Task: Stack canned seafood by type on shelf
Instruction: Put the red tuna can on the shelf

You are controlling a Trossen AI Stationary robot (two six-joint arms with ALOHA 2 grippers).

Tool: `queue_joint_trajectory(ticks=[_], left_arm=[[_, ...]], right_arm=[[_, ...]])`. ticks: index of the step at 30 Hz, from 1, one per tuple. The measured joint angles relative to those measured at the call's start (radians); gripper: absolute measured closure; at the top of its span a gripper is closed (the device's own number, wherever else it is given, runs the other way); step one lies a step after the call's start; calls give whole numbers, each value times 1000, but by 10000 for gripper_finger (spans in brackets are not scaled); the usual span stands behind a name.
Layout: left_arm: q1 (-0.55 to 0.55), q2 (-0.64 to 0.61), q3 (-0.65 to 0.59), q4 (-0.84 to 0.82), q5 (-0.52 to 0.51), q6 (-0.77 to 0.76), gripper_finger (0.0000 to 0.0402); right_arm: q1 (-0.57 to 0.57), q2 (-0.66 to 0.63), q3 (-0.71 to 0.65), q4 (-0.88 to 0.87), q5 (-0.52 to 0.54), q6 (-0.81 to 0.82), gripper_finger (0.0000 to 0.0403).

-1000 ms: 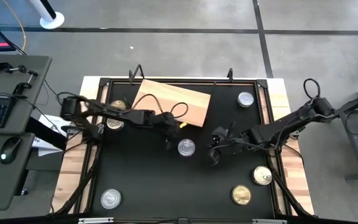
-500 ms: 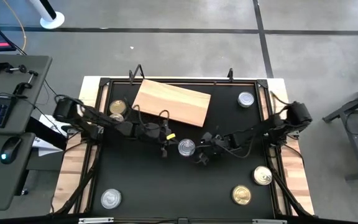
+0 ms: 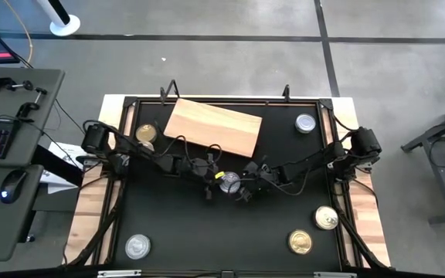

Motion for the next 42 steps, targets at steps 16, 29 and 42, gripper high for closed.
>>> queue_joint_trajectory(ticks=[16,29,42], left_arm=[[-9,-25,-31,-37,8,4,401],[-17,-106,-34,-278,18,-11,402],[7,-506,-225,-417,-55,-127,402]], right_arm=[[22,-8,184,-36,-7,-170,403],[-22,-5,405,-212,-72,-473,403],[-107,35,621,-458,-303,-464,225]])
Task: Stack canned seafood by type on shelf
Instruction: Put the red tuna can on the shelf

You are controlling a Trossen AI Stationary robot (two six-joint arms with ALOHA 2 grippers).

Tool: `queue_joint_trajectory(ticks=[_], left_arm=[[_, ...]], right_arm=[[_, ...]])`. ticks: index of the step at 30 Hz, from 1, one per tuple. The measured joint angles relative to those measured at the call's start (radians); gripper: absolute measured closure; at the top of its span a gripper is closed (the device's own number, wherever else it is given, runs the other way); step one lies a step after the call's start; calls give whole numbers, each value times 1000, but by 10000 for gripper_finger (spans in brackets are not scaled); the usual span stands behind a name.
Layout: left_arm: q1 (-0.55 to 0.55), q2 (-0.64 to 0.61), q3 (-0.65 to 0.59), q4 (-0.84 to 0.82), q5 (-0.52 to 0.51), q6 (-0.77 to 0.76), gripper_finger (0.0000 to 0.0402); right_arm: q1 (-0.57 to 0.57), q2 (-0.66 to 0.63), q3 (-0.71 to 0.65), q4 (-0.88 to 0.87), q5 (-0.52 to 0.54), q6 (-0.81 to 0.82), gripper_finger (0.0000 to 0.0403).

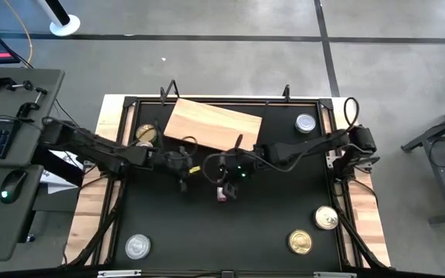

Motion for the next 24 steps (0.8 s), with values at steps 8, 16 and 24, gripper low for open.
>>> queue_joint_trajectory(ticks=[8,16,24], left_arm=[[-42,-208,-117,14,0,-203,402],[-48,-257,-119,18,15,-201,402],[-47,-259,-120,17,164,-139,402]], right_arm=[[-14,195,270,-323,113,244,123],[-5,364,530,-645,216,570,121],[41,410,540,-656,192,835,121]])
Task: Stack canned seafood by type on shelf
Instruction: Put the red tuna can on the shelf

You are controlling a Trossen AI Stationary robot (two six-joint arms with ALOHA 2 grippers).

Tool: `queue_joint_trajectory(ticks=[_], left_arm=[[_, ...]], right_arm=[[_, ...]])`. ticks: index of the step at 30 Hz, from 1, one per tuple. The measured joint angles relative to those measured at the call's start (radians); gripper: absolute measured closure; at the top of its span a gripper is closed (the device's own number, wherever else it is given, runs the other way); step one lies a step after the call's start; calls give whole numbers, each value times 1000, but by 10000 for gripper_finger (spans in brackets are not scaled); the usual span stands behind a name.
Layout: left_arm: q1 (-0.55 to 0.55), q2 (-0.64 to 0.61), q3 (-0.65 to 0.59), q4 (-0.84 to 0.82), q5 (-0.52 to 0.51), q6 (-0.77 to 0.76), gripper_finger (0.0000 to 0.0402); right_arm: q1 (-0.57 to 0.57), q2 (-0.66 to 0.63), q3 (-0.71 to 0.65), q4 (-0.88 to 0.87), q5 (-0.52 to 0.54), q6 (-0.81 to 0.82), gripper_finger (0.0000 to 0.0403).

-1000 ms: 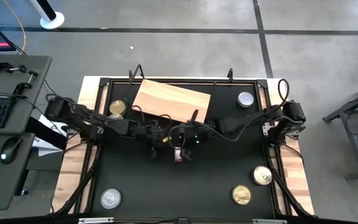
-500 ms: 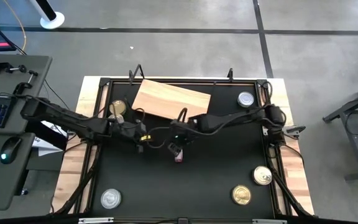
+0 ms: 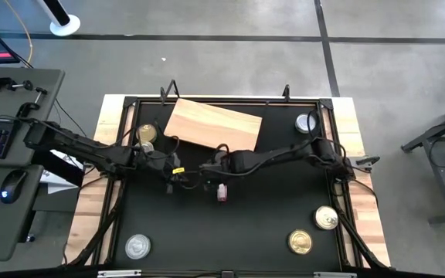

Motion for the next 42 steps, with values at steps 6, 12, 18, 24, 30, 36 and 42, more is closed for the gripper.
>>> queue_joint_trajectory(ticks=[6,12,18,24,30,36,42], left_arm=[[0,0,0,-1,29,59,402],[0,0,0,-1,30,69,402],[1,0,0,-1,31,89,402],[18,0,0,3,31,147,402],[31,0,43,31,31,128,402],[30,0,165,29,31,223,402],[30,-1,260,-101,20,314,401]], right_arm=[[25,30,0,4,-4,100,121],[41,66,-2,36,-65,140,121],[50,72,7,11,-61,139,162],[40,71,36,-13,-45,77,287],[-17,71,151,-129,0,-134,287],[-121,71,262,-162,0,-429,287],[-214,54,307,-227,-13,-644,287]])
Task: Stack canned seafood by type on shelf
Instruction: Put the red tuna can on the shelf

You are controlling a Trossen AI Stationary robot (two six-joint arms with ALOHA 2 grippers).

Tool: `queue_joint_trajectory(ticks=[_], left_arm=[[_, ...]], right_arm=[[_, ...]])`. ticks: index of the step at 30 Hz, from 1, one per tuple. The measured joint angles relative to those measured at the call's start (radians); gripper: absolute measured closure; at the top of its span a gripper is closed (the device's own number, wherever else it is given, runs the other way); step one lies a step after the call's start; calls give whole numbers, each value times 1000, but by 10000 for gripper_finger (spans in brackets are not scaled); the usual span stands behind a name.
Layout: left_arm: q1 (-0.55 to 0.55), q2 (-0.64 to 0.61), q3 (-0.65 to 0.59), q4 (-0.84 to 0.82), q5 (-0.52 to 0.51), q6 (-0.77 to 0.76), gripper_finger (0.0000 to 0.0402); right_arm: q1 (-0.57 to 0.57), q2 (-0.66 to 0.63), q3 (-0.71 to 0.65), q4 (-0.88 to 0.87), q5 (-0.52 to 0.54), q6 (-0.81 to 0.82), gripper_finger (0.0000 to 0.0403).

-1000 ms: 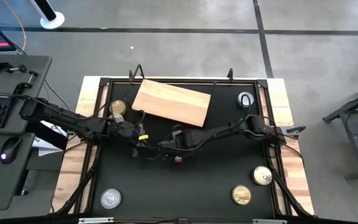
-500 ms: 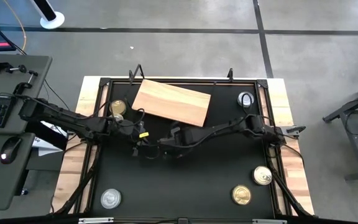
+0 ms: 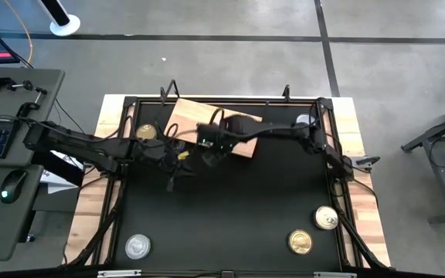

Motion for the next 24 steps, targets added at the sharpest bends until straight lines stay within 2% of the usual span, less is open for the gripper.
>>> queue_joint_trajectory(ticks=[4,7,10,14,17,24], left_arm=[[0,-10,4,-72,-28,-19,402],[0,-32,4,-104,-31,-48,402],[-4,-63,4,-113,-62,-69,402],[-20,-103,4,-110,-159,-91,401],[-30,-120,4,-110,-205,-115,402],[-35,-124,4,-110,-211,-124,402]], right_arm=[[-59,-71,-51,29,-30,-102,287],[-118,-142,-184,109,-158,-167,287],[-180,-230,-379,308,-322,-159,287],[-261,-313,-570,668,-469,-24,287],[-297,-309,-620,733,-474,28,287],[-323,-262,-647,750,-476,63,287]])
